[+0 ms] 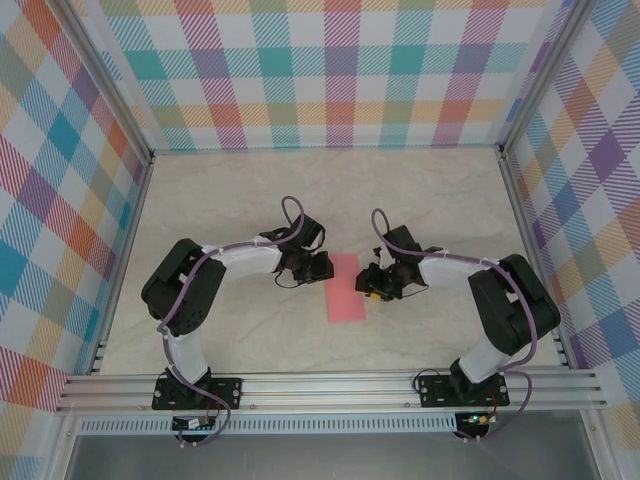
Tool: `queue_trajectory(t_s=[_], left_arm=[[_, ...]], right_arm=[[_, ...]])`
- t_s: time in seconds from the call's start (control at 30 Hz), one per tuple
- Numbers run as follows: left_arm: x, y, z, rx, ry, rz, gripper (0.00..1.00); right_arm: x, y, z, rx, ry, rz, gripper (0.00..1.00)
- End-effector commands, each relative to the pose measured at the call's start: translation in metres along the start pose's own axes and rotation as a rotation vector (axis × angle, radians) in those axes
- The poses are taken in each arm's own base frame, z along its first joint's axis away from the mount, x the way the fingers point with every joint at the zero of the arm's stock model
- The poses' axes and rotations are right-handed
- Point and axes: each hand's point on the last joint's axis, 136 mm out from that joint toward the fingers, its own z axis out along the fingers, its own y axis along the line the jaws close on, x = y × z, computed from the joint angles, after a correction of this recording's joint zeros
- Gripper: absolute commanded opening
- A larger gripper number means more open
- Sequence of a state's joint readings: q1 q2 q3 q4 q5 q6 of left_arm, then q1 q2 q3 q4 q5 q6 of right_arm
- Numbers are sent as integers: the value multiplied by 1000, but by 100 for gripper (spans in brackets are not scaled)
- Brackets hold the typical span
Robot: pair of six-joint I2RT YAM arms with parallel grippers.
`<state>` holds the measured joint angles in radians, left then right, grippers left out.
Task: Fold a paper plane with a square sheet of paper (pick it up from the middle)
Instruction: Third fold the triangle at the center of the table.
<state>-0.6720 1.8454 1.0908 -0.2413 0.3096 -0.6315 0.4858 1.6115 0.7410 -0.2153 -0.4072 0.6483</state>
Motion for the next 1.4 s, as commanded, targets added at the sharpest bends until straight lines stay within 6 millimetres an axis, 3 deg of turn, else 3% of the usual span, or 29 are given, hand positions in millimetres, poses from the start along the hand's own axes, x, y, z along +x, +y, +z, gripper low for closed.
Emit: queue_trajectory(t_s=[0.0, 0.17, 0.57, 1.03, 1.37], left_arm=[[5, 1, 10, -3, 23, 9, 16], [11, 8, 16, -20, 48, 6, 16], [17, 16, 16, -41, 59, 10, 16], [17, 15, 12, -44, 62, 33, 17], [15, 15, 11, -47, 53, 39, 17]], right_arm=[[-9, 9, 2, -31, -8, -5, 38], [-6, 2, 7, -20, 11, 12, 40], [-1, 17, 3, -110, 17, -2, 35], [-20, 30, -4, -160, -17, -37, 40], [-29, 29, 1, -189, 20, -46, 43]])
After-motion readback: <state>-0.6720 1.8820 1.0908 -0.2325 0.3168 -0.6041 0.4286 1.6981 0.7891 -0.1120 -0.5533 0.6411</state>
